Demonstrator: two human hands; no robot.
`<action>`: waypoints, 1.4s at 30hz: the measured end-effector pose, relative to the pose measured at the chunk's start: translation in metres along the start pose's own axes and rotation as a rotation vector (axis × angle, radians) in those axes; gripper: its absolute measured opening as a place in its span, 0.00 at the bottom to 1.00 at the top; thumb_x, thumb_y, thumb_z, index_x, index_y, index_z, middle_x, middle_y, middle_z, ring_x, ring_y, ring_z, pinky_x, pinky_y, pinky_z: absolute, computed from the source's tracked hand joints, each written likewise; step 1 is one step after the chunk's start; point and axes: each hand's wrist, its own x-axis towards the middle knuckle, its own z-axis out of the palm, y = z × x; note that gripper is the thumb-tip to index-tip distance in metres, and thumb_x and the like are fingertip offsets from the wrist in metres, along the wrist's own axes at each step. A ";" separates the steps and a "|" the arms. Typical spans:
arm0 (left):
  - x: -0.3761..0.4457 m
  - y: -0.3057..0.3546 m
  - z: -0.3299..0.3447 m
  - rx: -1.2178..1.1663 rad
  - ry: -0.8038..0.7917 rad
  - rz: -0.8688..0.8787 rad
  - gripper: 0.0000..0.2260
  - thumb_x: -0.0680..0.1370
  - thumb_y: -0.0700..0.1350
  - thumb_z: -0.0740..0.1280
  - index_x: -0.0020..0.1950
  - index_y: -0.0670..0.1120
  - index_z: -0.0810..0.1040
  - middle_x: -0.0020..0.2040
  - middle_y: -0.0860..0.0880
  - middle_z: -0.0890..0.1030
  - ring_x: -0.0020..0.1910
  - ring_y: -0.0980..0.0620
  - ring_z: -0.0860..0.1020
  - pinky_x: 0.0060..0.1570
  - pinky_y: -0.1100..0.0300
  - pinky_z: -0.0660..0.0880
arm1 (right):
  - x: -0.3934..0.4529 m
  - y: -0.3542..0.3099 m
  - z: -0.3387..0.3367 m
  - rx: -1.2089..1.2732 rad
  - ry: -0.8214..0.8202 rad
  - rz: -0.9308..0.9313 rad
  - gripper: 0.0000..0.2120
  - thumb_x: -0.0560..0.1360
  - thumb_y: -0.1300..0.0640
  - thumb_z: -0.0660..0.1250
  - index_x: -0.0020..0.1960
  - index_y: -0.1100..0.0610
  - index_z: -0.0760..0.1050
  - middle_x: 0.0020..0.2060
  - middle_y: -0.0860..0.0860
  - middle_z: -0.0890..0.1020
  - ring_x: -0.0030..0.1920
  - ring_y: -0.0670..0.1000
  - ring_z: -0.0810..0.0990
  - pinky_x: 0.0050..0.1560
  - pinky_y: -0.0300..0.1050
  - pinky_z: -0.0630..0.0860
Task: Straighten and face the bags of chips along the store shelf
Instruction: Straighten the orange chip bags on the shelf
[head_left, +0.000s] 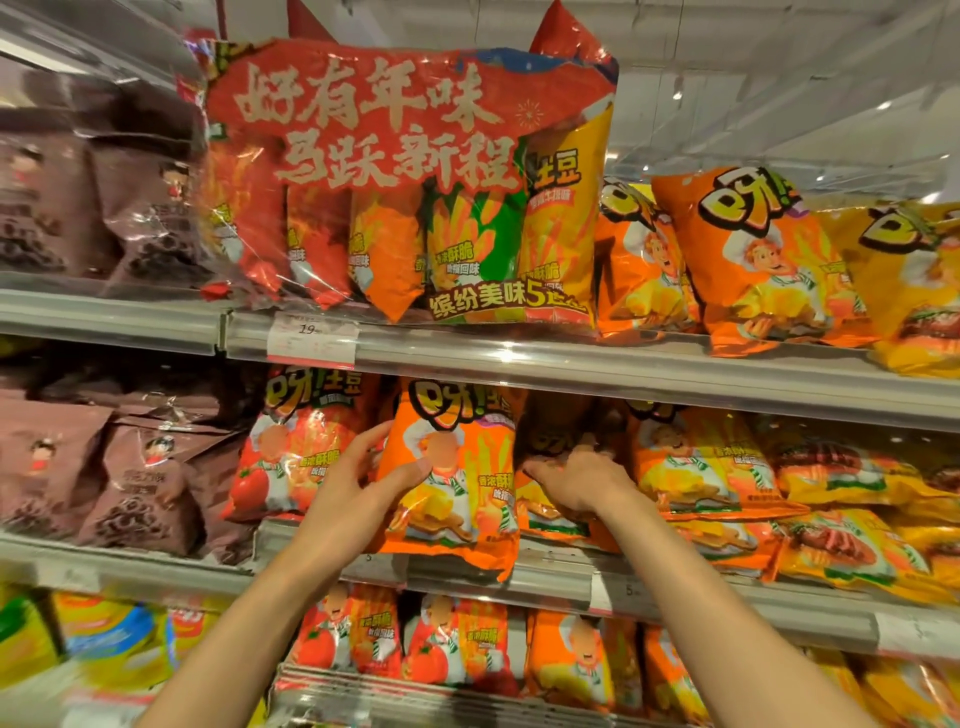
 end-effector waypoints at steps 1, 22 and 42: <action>-0.001 0.000 0.000 -0.003 -0.001 0.002 0.27 0.73 0.54 0.75 0.71 0.59 0.71 0.62 0.56 0.81 0.59 0.56 0.81 0.61 0.50 0.78 | 0.000 0.000 0.001 0.027 0.004 0.015 0.45 0.74 0.28 0.57 0.76 0.62 0.60 0.74 0.64 0.65 0.71 0.64 0.69 0.68 0.55 0.70; 0.004 -0.004 -0.001 -0.089 0.056 0.049 0.22 0.77 0.46 0.72 0.70 0.55 0.71 0.57 0.59 0.80 0.44 0.72 0.80 0.37 0.75 0.75 | -0.020 0.015 0.030 0.342 0.479 -0.287 0.35 0.76 0.40 0.66 0.77 0.53 0.59 0.76 0.56 0.59 0.72 0.60 0.66 0.69 0.53 0.69; 0.003 -0.004 0.001 -0.042 0.039 0.021 0.25 0.74 0.51 0.73 0.69 0.59 0.72 0.58 0.60 0.80 0.56 0.62 0.81 0.51 0.64 0.76 | 0.019 0.021 0.018 0.111 0.152 -0.149 0.45 0.73 0.30 0.62 0.76 0.61 0.57 0.74 0.65 0.62 0.71 0.63 0.67 0.67 0.51 0.70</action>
